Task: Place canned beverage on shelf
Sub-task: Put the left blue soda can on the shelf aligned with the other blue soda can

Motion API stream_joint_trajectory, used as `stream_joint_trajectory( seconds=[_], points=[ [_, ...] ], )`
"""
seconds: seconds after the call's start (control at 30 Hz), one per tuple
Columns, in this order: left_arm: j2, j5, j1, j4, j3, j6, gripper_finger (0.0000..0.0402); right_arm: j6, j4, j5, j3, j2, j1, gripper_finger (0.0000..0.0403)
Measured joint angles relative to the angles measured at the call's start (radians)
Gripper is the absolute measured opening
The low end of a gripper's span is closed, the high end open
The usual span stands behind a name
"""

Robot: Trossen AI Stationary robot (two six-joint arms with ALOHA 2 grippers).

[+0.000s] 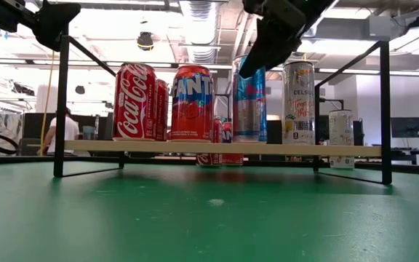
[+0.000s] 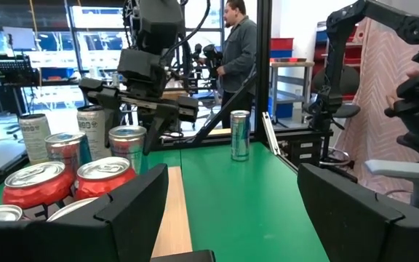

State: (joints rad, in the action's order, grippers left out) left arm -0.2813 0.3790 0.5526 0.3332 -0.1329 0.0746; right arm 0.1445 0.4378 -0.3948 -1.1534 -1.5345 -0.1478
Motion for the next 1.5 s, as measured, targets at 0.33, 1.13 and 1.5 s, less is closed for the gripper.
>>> stream_joint_trajectory(
  seconds=[0.33,1.13,1.5],
  points=[
    [0.0,0.0,0.0,-0.001,0.0,0.0,0.0293,0.014,-0.003,0.031,0.0,0.0,0.033,0.028],
    [0.0,0.0,0.0,-0.003,0.0,-0.004,0.0293,0.017,0.003,0.025,-0.002,-0.009,0.033,0.0285],
    [0.0,0.001,0.0,-0.003,0.0,-0.004,0.0293,0.006,0.007,0.024,-0.002,-0.011,0.033,0.0386]
  ],
)
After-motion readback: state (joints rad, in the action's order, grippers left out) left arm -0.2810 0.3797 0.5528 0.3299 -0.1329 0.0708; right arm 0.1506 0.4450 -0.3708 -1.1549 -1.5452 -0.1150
